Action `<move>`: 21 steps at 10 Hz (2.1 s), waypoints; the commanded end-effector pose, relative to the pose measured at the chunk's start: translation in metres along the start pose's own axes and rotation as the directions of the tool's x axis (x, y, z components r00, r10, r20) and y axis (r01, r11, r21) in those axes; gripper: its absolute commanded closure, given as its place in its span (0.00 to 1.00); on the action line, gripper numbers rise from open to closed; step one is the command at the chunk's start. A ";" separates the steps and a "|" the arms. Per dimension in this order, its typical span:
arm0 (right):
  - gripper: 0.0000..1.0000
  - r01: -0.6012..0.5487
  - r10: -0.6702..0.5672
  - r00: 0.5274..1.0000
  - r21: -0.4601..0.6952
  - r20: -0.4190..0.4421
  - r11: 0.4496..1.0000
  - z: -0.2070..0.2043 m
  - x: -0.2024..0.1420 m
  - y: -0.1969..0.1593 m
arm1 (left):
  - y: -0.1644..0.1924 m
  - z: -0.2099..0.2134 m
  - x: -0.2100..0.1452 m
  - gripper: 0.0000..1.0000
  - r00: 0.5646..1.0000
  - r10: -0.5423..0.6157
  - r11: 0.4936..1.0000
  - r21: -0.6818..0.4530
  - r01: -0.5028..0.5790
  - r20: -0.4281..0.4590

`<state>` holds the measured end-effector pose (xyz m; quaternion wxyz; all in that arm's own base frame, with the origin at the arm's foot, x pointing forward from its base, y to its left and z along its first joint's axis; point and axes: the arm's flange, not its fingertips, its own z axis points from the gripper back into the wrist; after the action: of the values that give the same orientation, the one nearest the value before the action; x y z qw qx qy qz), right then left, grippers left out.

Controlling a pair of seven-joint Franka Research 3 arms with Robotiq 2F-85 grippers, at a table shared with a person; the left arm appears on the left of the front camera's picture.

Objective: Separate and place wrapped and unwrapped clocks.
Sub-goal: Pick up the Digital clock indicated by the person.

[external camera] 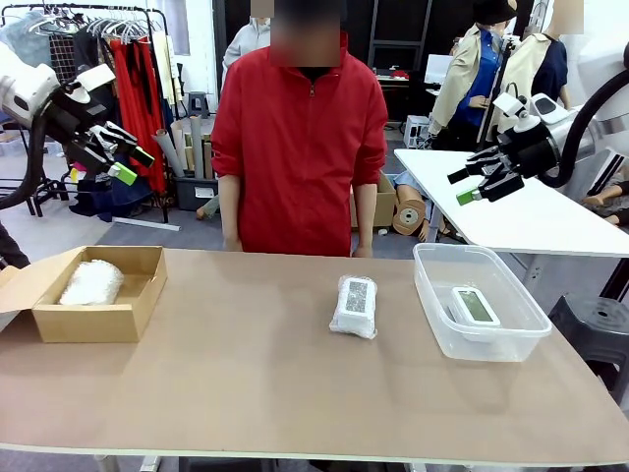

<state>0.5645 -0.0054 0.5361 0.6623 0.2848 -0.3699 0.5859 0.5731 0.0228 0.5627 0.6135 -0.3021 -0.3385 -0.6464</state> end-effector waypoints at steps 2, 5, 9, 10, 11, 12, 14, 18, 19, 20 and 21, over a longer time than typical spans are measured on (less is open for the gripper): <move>0.00 -0.021 0.021 1.000 0.001 0.002 1.000 0.001 0.003 0.001 | -0.001 -0.001 -0.001 0.00 1.000 -0.014 1.000 -0.008 0.014 -0.004; 0.00 -0.021 0.021 1.000 0.001 0.002 1.000 0.001 0.003 0.001 | -0.001 -0.001 -0.001 0.00 1.000 -0.014 1.000 -0.008 0.014 -0.004; 0.00 -0.021 0.021 1.000 0.001 0.002 1.000 0.001 0.003 0.001 | -0.001 -0.001 -0.001 0.00 1.000 -0.014 1.000 -0.008 0.014 -0.004; 0.00 -0.021 0.021 1.000 0.001 0.002 1.000 0.001 0.003 0.001 | -0.001 -0.001 -0.001 0.00 1.000 -0.014 1.000 -0.008 0.014 -0.004; 0.00 -0.021 0.021 1.000 0.001 0.002 1.000 0.001 0.003 0.001 | -0.001 -0.001 -0.001 0.00 1.000 -0.014 1.000 -0.008 0.014 -0.004; 0.00 -0.021 0.021 1.000 0.001 0.002 1.000 0.001 0.003 0.001 | -0.001 -0.001 -0.001 0.00 1.000 -0.014 1.000 -0.008 0.014 -0.004; 0.00 -0.021 0.021 1.000 0.001 0.002 1.000 0.001 0.003 0.001 | -0.001 -0.001 -0.001 0.00 1.000 -0.014 1.000 -0.008 0.014 -0.004; 0.00 -0.021 0.021 1.000 0.001 0.002 1.000 0.001 0.003 0.001 | -0.001 -0.001 -0.001 0.00 1.000 -0.014 1.000 -0.008 0.014 -0.004; 0.00 -0.021 0.021 1.000 0.001 0.002 1.000 0.001 0.003 0.001 | -0.001 -0.001 -0.001 0.00 1.000 -0.014 1.000 -0.008 0.014 -0.004; 0.00 -0.021 0.021 1.000 0.001 0.002 1.000 0.001 0.003 0.001 | -0.001 -0.001 -0.001 0.00 1.000 -0.014 1.000 -0.008 0.014 -0.004; 0.00 -0.021 0.021 1.000 0.001 0.002 1.000 0.001 0.003 0.001 | -0.001 -0.001 -0.001 0.00 1.000 -0.014 1.000 -0.008 0.014 -0.004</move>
<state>0.5645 -0.0054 0.5361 0.6623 0.2848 -0.3700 0.5860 0.5731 0.0228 0.5627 0.6134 -0.3021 -0.3385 -0.6464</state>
